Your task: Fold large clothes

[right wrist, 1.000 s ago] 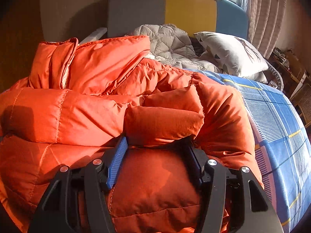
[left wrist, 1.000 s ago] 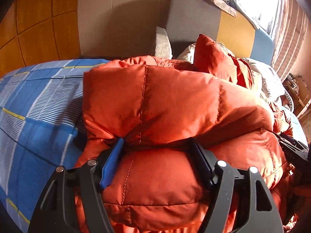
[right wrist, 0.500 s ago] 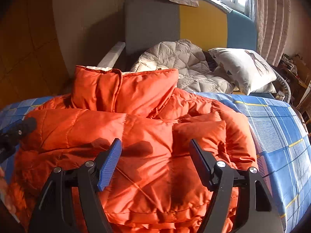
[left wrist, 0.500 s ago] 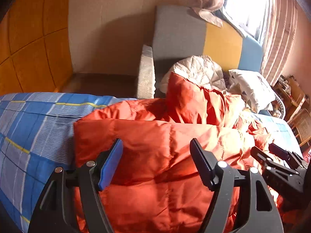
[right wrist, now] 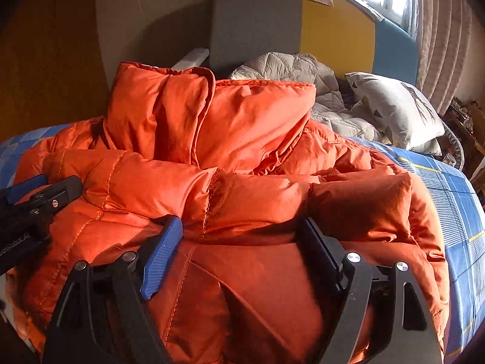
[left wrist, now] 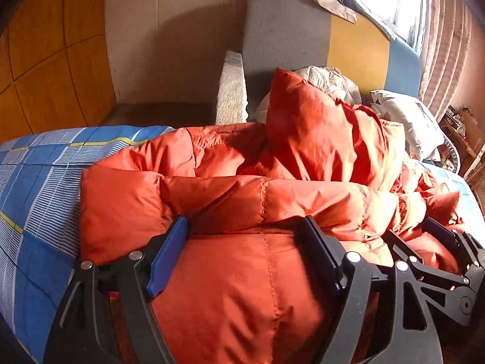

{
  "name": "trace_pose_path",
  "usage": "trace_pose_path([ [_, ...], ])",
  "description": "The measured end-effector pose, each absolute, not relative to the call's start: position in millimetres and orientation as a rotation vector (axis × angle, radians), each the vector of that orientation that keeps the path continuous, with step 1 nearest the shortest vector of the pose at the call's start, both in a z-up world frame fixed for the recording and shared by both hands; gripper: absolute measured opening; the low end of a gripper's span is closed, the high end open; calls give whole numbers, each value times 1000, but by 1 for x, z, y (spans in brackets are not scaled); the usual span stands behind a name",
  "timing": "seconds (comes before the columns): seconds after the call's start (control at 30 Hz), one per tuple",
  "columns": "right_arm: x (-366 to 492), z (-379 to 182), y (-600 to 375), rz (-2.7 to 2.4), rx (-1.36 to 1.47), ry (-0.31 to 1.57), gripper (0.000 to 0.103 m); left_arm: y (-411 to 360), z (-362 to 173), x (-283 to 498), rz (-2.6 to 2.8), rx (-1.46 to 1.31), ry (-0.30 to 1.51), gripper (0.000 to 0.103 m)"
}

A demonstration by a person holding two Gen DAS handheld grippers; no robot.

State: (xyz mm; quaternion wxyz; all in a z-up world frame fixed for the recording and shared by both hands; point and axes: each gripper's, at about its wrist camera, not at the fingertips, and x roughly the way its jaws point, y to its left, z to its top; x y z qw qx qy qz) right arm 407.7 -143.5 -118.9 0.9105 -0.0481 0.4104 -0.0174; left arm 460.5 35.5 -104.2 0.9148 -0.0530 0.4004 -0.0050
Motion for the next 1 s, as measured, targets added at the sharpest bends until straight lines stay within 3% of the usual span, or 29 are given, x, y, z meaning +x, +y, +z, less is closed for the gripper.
trace_pose_path([
  [0.27,413,-128,-147,-27,-82,867,80,41,-112,464,-12,-133,850,77],
  [0.33,414,-123,-148,-19,-83,881,81,43,-104,455,-1,-138,849,83],
  [0.43,409,-106,-154,0,-67,914,87,51,-86,425,11,-152,820,86],
  [0.67,352,-64,-188,25,-32,887,89,58,-53,350,0,-119,747,86],
  [1.0,261,-61,-256,-19,-71,970,89,70,-30,255,-19,-113,679,89],
])
